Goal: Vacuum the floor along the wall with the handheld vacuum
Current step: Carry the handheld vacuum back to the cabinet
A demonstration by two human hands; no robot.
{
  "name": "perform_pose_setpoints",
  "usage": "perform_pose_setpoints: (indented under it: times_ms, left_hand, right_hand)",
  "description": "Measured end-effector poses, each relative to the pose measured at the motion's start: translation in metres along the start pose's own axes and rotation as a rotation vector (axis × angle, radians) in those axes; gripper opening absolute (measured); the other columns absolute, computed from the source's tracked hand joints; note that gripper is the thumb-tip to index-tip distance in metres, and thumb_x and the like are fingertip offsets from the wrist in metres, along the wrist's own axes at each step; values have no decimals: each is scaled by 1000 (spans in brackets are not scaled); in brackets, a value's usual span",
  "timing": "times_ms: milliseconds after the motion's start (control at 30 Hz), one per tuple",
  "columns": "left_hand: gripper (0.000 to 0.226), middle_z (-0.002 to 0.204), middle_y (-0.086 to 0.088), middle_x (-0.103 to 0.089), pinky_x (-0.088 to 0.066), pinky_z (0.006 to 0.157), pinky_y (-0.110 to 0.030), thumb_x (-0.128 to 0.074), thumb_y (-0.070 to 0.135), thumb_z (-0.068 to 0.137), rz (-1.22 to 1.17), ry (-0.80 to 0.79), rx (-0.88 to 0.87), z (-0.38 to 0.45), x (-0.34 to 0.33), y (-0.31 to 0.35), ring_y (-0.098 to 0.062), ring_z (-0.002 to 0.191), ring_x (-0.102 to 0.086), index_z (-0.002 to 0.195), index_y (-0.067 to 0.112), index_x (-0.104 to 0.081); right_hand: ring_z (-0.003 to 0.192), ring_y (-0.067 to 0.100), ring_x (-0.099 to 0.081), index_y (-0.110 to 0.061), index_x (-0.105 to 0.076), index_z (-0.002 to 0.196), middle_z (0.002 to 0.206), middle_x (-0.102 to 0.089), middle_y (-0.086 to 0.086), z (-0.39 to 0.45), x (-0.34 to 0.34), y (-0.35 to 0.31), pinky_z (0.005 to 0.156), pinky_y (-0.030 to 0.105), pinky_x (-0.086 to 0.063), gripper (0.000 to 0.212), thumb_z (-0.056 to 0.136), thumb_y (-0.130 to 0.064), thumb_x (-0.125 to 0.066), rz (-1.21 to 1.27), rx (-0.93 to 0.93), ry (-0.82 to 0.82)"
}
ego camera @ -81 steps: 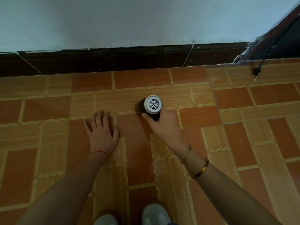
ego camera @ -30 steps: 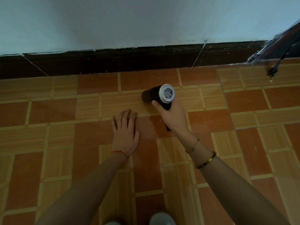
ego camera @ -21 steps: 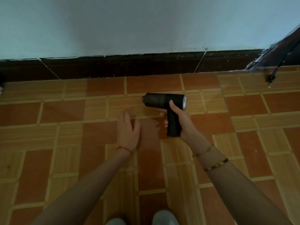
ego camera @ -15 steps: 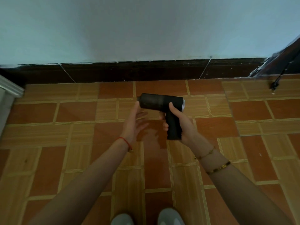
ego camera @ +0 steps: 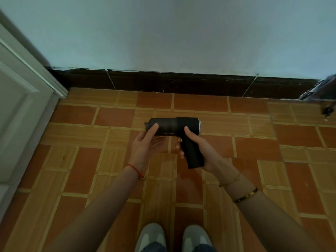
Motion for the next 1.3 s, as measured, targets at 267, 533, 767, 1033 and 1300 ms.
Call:
perform_pose_setpoints:
  times_ms: [267, 533, 767, 1033, 1300]
  left_hand:
    - [57, 116, -8, -72, -54, 93, -30, -71, 42, 73, 9, 9, -27, 1, 14, -12, -23, 108, -70, 121, 15, -63]
    - [24, 115, -11, -71, -55, 93, -26, -65, 25, 91, -33, 77, -5, 6, 22, -15, -20, 108, -70, 112, 13, -65]
    - [37, 114, -13, -72, -56, 90, -25, -66, 27, 89, -70, 129, 4, 20, 27, -13, -22, 108, -70, 119, 5, -65]
    - [56, 119, -13, -70, -55, 93, -24, -68, 34, 84, -26, 99, 10, 19, 8, 60, -19, 110, -69, 129, 3, -59]
    - [37, 115, -13, -71, -55, 96, -26, -62, 27, 93, -33, 129, 18, -85, -44, 211, -20, 109, -69, 124, 6, -61]
  right_hand:
    - [58, 16, -51, -12, -56, 80, 67, -52, 2, 6, -8, 13, 59, 25, -47, 39, 82, -51, -63, 23, 9, -78]
    - [60, 19, -57, -7, -59, 97, 75, -62, 7, 14, -6, 19, 60, 29, -51, 50, 83, -54, -62, -114, 31, 14]
    - [68, 23, -64, -3, -64, 103, 84, -69, 12, 25, -4, 6, 68, 34, -56, 48, 88, -48, -60, -197, 18, 97]
    - [70, 20, -65, 0, -60, 114, 89, -71, 10, 11, -40, -63, 70, 31, -57, 49, 94, -45, -55, -222, -10, 92]
    - [63, 19, -65, -2, -62, 111, 93, -73, 15, -104, -124, -188, 63, 28, -58, 44, 93, -42, -58, -192, -22, 203]
Point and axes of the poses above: each hand's wrist, its own z-axis towards the middle knuckle, its own x-axis out of the back of the hand, y = z × x, the point moved 4 cm from there along z, towards the middle knuckle
